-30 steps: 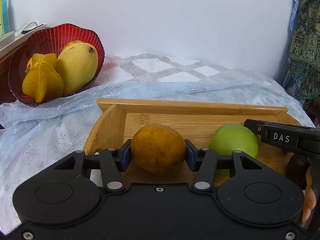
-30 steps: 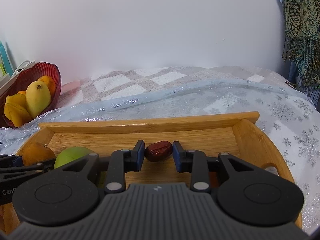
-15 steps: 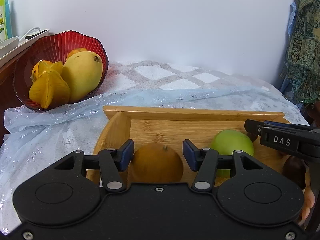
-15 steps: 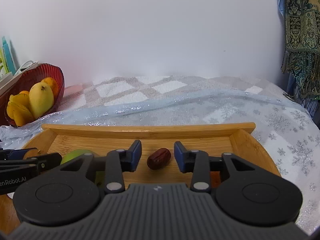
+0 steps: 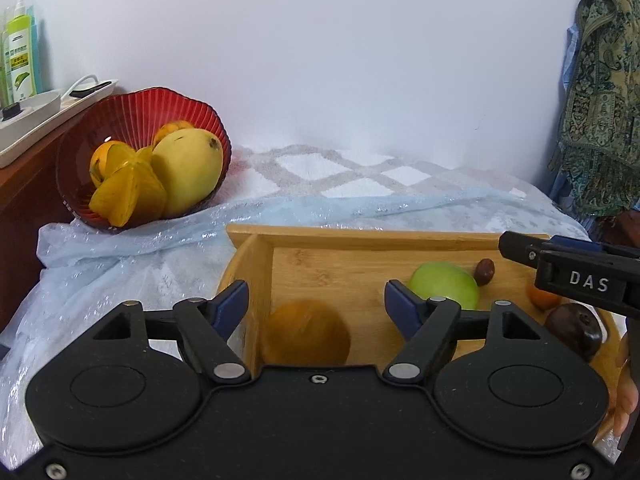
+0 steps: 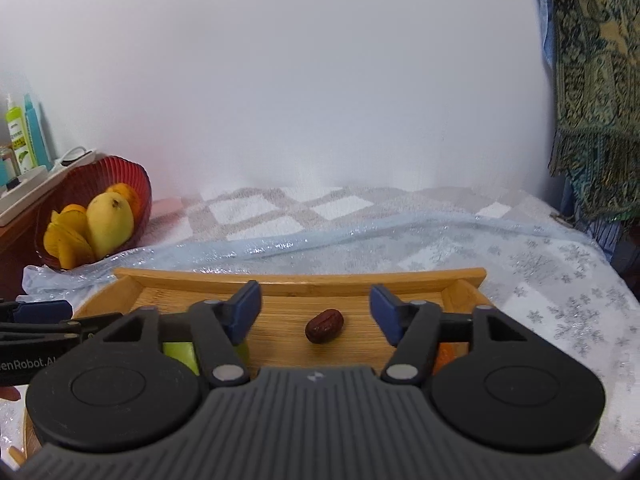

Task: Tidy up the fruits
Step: 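Open both tools to release the citrus and red date onto the tray, then withdraw both tools from the tray toward the loose fruits on the cloth, then grasp a red date with the left tool while the right tool grasps a mandarin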

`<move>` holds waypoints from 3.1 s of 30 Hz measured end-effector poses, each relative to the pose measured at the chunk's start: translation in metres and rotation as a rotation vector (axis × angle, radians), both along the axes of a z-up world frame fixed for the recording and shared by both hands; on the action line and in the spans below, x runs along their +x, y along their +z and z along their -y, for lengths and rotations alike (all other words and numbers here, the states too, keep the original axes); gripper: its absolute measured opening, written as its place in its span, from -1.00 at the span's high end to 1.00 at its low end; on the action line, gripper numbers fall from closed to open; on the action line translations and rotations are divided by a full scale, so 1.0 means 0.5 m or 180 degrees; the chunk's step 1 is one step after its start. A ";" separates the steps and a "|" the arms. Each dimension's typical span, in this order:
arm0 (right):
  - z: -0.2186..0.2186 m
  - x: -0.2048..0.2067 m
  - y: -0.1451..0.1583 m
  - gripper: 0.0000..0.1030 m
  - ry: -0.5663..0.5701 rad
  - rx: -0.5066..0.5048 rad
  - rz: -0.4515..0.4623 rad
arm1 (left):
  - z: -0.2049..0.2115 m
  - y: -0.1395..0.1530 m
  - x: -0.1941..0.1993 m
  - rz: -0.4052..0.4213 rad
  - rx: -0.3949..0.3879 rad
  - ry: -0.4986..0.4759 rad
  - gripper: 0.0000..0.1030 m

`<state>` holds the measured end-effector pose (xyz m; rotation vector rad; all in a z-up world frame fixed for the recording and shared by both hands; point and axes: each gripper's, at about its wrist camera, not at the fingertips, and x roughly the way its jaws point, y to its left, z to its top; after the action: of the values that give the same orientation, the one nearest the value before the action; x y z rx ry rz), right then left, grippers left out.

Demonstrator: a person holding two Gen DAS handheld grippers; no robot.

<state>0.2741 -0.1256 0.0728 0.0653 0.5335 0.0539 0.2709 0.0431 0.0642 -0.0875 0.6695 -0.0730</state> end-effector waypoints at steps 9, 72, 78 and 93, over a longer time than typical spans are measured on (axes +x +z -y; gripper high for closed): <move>-0.004 -0.059 0.021 -0.72 0.0020 0.0071 0.0124 | 0.005 0.004 -0.064 0.0009 0.0131 -0.0014 -0.66; -0.204 -0.453 -0.127 -0.78 0.1564 -0.0166 0.0133 | -0.118 -0.060 -0.379 -0.0193 -0.0135 -0.0267 -0.70; -0.219 -0.454 -0.137 -0.77 0.1576 -0.0229 0.0138 | -0.111 -0.068 -0.401 -0.0178 -0.0032 -0.0349 -0.65; -0.255 -0.437 -0.151 -0.21 0.1648 -0.0179 0.0033 | -0.103 -0.073 -0.380 -0.0276 -0.0435 -0.0520 0.01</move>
<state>0.0557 0.0016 -0.0027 -0.1295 0.5304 0.5438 0.0810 0.0946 0.0276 -0.1680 0.7572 -0.2736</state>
